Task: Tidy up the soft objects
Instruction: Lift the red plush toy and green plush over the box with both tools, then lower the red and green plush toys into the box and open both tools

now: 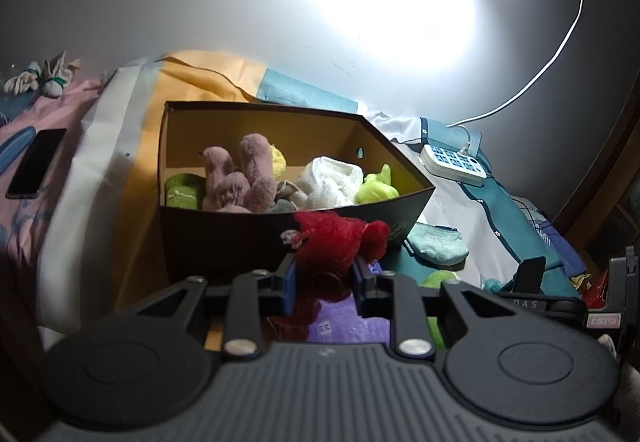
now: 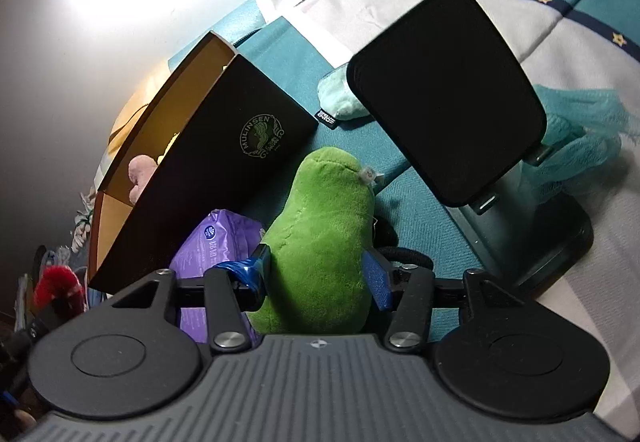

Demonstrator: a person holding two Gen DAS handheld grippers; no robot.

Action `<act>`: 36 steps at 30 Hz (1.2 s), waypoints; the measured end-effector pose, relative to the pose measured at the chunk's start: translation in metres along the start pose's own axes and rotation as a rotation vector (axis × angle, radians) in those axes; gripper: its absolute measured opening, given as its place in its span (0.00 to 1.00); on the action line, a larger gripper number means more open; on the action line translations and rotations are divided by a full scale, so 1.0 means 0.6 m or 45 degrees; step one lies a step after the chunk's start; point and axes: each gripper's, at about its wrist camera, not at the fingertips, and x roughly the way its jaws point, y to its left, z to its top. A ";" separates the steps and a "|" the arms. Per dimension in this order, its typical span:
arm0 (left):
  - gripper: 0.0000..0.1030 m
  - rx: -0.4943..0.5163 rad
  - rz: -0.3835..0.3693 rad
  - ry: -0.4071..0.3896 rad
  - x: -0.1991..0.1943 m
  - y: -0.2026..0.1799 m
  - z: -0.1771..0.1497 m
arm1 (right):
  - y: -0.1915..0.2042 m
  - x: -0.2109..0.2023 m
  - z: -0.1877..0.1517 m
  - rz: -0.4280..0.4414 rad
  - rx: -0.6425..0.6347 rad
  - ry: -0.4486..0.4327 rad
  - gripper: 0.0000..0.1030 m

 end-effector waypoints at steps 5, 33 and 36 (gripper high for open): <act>0.25 0.008 0.002 0.006 -0.005 -0.006 -0.007 | 0.006 0.013 -0.002 0.025 0.008 0.021 0.44; 0.25 0.005 0.221 -0.178 0.100 0.033 0.167 | 0.220 -0.034 0.190 0.479 -0.488 -0.247 0.33; 0.25 -0.018 0.292 -0.130 0.144 0.047 0.169 | 0.243 0.016 0.190 0.446 -0.558 -0.214 0.33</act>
